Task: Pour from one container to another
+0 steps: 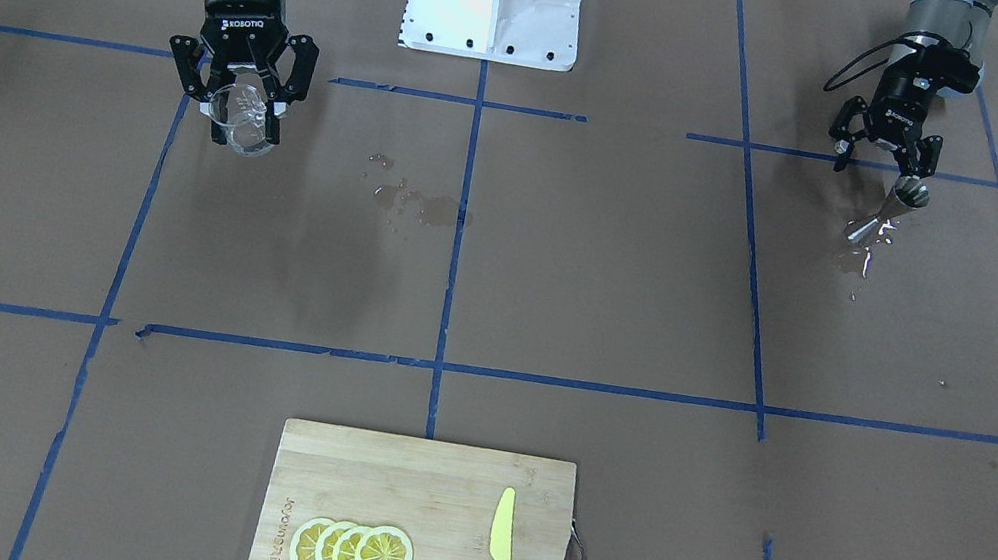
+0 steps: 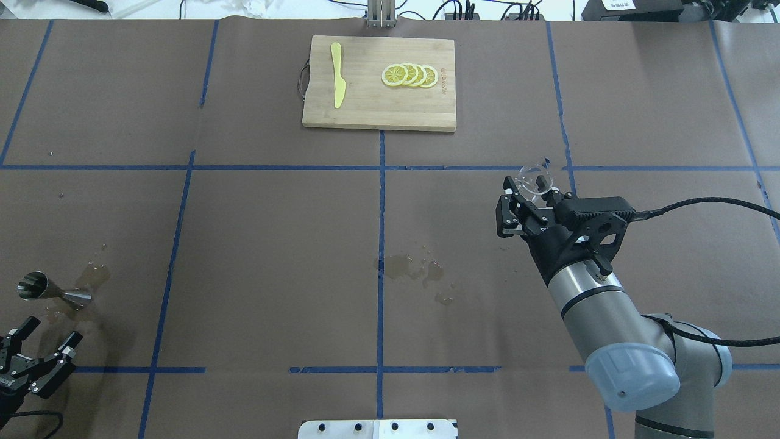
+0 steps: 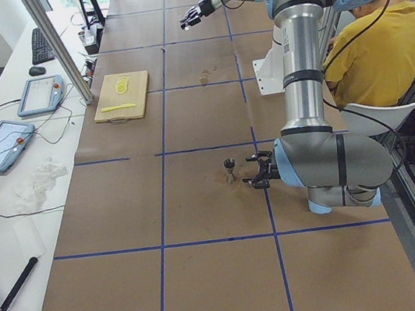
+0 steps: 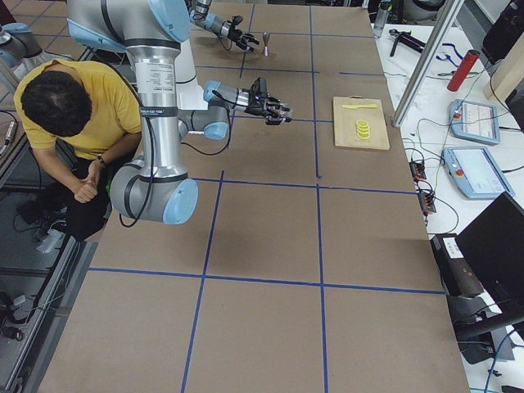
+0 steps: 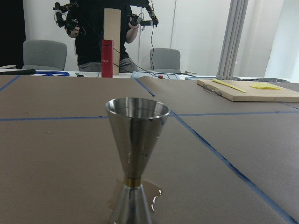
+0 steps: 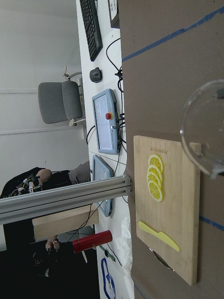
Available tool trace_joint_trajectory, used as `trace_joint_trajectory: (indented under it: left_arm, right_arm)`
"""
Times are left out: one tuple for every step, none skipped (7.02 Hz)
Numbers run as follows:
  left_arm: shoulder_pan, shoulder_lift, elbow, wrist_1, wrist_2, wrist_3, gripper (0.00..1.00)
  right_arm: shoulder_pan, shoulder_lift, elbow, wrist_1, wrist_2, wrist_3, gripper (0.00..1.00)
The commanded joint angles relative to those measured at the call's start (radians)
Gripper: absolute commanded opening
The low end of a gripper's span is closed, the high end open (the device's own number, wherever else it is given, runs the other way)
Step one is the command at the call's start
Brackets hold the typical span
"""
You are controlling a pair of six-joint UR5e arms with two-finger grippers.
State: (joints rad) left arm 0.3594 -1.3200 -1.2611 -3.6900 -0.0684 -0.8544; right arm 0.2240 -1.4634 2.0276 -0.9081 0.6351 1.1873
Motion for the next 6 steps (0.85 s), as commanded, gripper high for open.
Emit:
trace_joint_trajectory:
  left_arm:
    - [0.001, 0.01, 0.058, -0.086, 0.022, 0.002, 1.0]
    - [0.001, 0.021, 0.063, -0.105, 0.022, 0.002, 1.0]
    - [0.001, 0.031, 0.069, -0.114, 0.022, 0.002, 1.0]
    - [0.001, 0.045, 0.069, -0.14, 0.022, 0.003, 1.0]
    - [0.0, 0.074, 0.069, -0.16, 0.022, 0.003, 1.0]
    - [0.0, 0.085, 0.071, -0.177, 0.022, 0.003, 1.0]
  right_arm:
    - [0.0, 0.0, 0.0, 0.0, 0.0, 0.003, 0.0]
    - [0.0, 0.0, -0.001, 0.0, 0.0, 0.003, 0.0]
    - [0.0, 0.0, -0.001, 0.0, 0.0, 0.005, 0.0]
    - [0.0, -0.002, -0.001, 0.0, 0.0, 0.005, 0.0]
    - [-0.002, -0.002, -0.001, 0.0, -0.002, 0.005, 0.0]
    - [-0.002, -0.002, 0.0, 0.0, -0.003, 0.005, 0.0]
